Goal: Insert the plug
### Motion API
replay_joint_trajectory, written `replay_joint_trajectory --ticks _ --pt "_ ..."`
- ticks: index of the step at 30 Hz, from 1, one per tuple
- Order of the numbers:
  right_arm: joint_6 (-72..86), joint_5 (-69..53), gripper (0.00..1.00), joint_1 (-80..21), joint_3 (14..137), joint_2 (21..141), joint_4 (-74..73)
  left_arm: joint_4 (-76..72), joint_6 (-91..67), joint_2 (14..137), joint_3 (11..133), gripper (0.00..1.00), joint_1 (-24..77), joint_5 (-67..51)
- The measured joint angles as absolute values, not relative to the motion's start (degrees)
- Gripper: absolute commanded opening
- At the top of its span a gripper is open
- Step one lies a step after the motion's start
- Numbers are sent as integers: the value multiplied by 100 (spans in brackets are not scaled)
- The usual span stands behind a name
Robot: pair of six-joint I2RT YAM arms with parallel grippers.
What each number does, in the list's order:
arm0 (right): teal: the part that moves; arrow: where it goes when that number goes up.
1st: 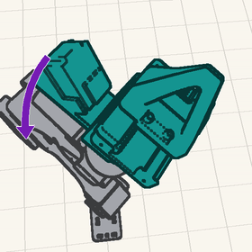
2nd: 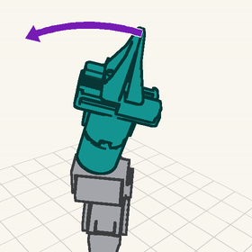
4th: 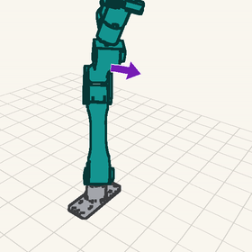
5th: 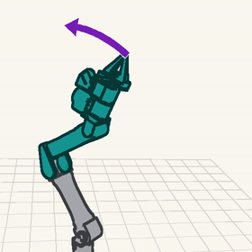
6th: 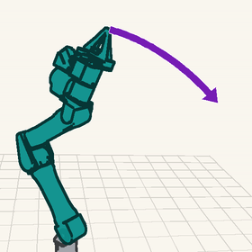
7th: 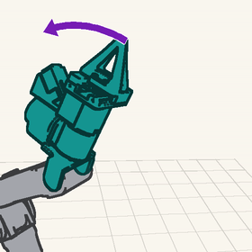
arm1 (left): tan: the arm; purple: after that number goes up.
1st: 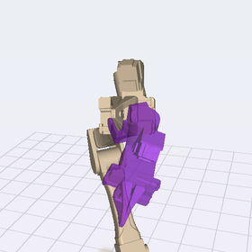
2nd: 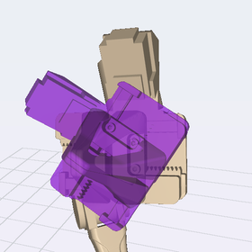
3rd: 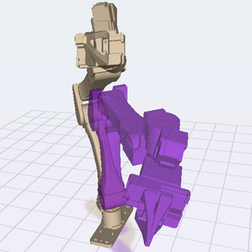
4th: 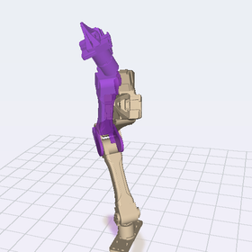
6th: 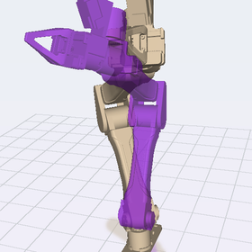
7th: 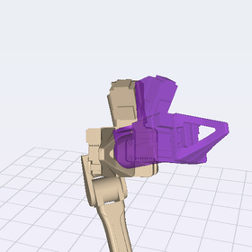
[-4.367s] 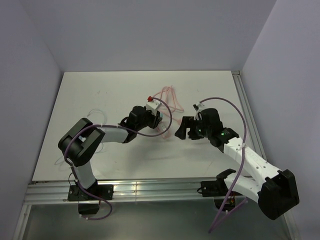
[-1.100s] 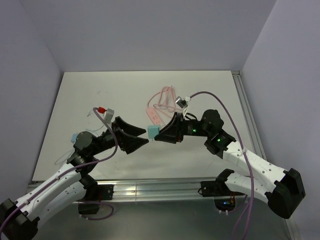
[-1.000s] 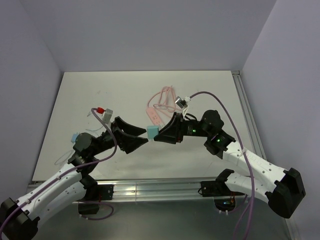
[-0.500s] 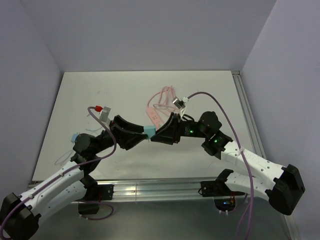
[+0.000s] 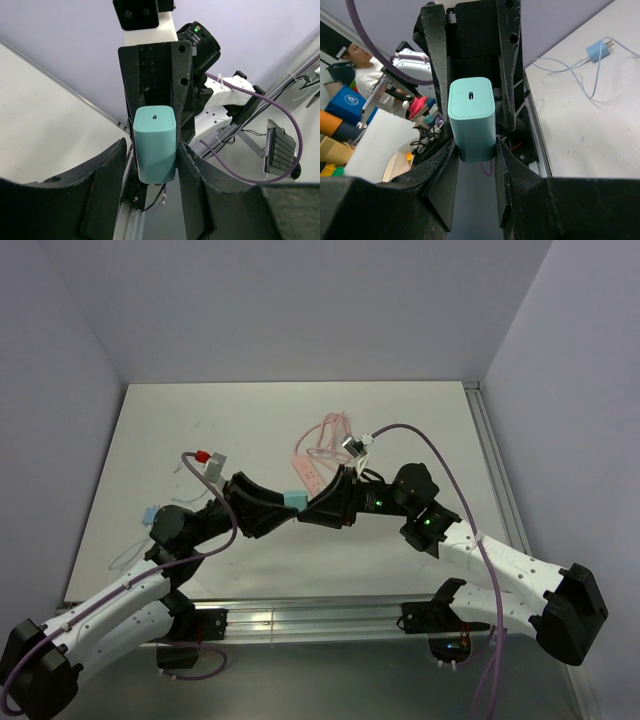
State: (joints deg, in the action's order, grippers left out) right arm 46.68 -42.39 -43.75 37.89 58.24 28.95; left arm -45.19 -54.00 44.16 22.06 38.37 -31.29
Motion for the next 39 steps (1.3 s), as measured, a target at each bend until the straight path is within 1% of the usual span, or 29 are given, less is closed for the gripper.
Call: replay_joint_trajectory --ticks 2,3,5,6,7,8,9,10,11,12,13,14,18,23,27,30,34,39 --pt "4665 -4233 0 -4403 3791 5833 2897 -4532 -5417 4442 2206 49 3850 -3148" --pt "4663 -4228 0 -4414 3791 5835 2897 -4536 -5422 4449 2206 46 3854 -3162" --pt "4661 -4200 0 -4434 3791 5837 2893 -4552 -5439 4451 2206 36 3861 -3166" --pt "4654 -4176 0 -4438 3791 5837 2882 -4569 -5446 4451 2211 21 3863 -3175" --pt "4628 -4160 0 -4440 3793 5841 2882 -4580 -5487 4449 2213 5 3872 -3177" --pt "4578 -4134 0 -4442 3795 5846 2873 -4584 -5511 4449 2215 1 3872 -3183" --pt "4523 -4121 5 -4442 3809 5848 2858 -4574 -5516 4447 2220 0 3872 -3186" --pt "4493 -4110 14 -4442 3835 5852 2812 -4574 -5522 4447 2222 1 3870 -3181" --pt "4427 -4110 26 -4442 3879 5852 2727 -4563 -5507 4442 2224 0 3870 -3181" --pt "4381 -4115 51 -4445 3942 5854 2593 -4519 -5470 4434 2241 0 3870 -3177" --pt "4338 -4110 59 -4445 4034 5854 2390 -4447 -5419 4414 2268 1 3870 -3166" --pt "4219 -4075 69 -4458 4163 5854 2104 -4327 -5330 4394 2311 1 3872 -3131" --pt "3824 -3691 83 -4515 4676 5828 867 -3387 -4674 4300 2613 1 3916 -2936" --pt "3461 -2814 82 -4510 5588 5780 -937 -2366 -3540 4335 3111 1 4132 -2388" --pt "3315 -2298 79 -4495 6670 5961 -2185 -2134 -2709 4536 3361 1 4550 -1914" --pt "3251 -2097 77 -4495 7336 6233 -2766 -2010 -2106 4727 3422 1 4969 -1533" --pt "3166 -2016 71 -4495 7706 6554 -3411 -1737 -1470 4904 3444 1 5354 -1138" --pt "3092 -1944 70 -4495 7878 7039 -4117 -1592 -993 4928 3444 1 5555 -805"
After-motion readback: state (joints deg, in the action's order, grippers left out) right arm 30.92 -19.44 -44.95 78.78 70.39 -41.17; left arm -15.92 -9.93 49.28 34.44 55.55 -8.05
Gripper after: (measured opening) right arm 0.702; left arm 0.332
